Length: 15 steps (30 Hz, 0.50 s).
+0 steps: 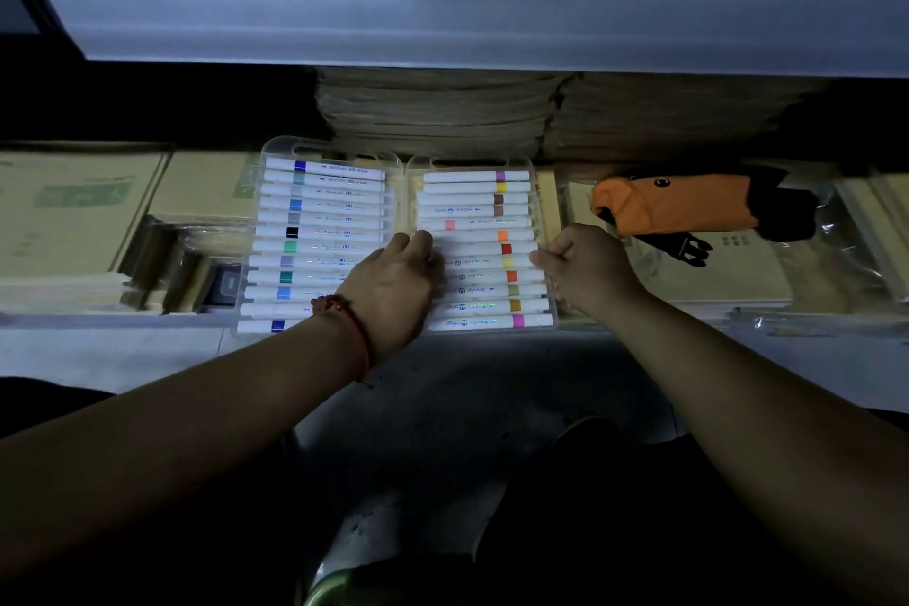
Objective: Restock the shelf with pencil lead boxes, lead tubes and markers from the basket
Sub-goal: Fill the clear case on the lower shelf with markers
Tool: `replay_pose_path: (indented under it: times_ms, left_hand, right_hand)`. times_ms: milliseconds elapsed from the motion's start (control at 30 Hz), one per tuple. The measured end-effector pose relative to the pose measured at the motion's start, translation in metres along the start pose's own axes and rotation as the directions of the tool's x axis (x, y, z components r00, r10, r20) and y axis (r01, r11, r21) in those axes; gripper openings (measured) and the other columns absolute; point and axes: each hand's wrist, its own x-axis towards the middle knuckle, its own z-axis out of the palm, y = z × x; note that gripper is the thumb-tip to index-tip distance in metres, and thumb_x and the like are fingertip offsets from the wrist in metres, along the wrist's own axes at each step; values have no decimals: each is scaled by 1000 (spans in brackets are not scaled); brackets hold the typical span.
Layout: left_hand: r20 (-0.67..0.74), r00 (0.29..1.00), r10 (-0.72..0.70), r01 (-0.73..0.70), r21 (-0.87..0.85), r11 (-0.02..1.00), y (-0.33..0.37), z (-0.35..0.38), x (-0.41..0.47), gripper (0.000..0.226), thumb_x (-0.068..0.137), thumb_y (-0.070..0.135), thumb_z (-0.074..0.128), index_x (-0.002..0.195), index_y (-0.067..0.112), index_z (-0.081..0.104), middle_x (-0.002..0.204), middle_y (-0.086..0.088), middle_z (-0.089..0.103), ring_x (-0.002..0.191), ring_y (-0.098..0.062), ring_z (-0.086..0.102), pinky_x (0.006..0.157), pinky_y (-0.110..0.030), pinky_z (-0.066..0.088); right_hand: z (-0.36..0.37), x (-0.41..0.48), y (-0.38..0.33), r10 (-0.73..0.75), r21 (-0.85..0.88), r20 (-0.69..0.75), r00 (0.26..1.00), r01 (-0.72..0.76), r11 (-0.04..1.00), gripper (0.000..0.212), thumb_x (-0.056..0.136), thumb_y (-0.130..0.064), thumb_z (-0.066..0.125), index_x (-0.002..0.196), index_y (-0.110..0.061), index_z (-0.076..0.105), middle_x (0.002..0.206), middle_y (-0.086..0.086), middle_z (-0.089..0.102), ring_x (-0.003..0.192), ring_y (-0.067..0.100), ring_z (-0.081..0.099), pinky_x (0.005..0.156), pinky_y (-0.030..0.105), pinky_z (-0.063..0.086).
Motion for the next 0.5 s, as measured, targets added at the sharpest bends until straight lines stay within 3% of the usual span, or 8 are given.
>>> replay_pose_path:
  times_ms: [67,167,267,400,500]
  left_hand:
    - [-26,999,-45,42,-91,995,-4,0,3,27,89,25,43,100,12,64,100,-14,57,90,-35,54,68,-41,51]
    - [-3,990,-139,134,-231,964,-7,-1,6,28,90,23,41,104,12,64,92,-13,65,89,-37,59,79,-42,51]
    - [-58,954,-293,245,-412,878,-3,-6,6,33,90,8,57,121,12,66,101,-13,73,91,-34,66,76,-31,49]
    - [-6,904,-427,342,-588,733,-9,-10,10,31,89,4,64,118,13,71,101,-5,73,94,-21,68,83,-21,47]
    - [35,896,-442,363,-629,687,-15,-10,13,23,89,13,73,112,16,75,98,-2,75,92,-16,67,75,-8,42]
  right_hand:
    - [0,0,0,-8,-16,-5,1000,8,1000,28,94,-25,70,72,-22,52,75,1,64,70,20,65,62,24,43]
    - [0,1,0,-9,-26,-10,1000,9,1000,27,94,-27,69,74,-21,53,76,3,65,71,21,66,63,26,45]
    - [1,1,1,-12,-37,-9,1000,11,999,25,94,-27,69,75,-20,54,76,4,65,72,22,66,65,28,49]
    - [0,1,0,-13,-65,-12,1000,12,998,26,95,-27,68,74,-20,54,77,4,66,73,22,66,63,27,47]
    - [0,2,-1,-11,-68,-6,1000,10,998,27,95,-27,67,73,-21,52,79,4,65,73,21,66,59,25,42]
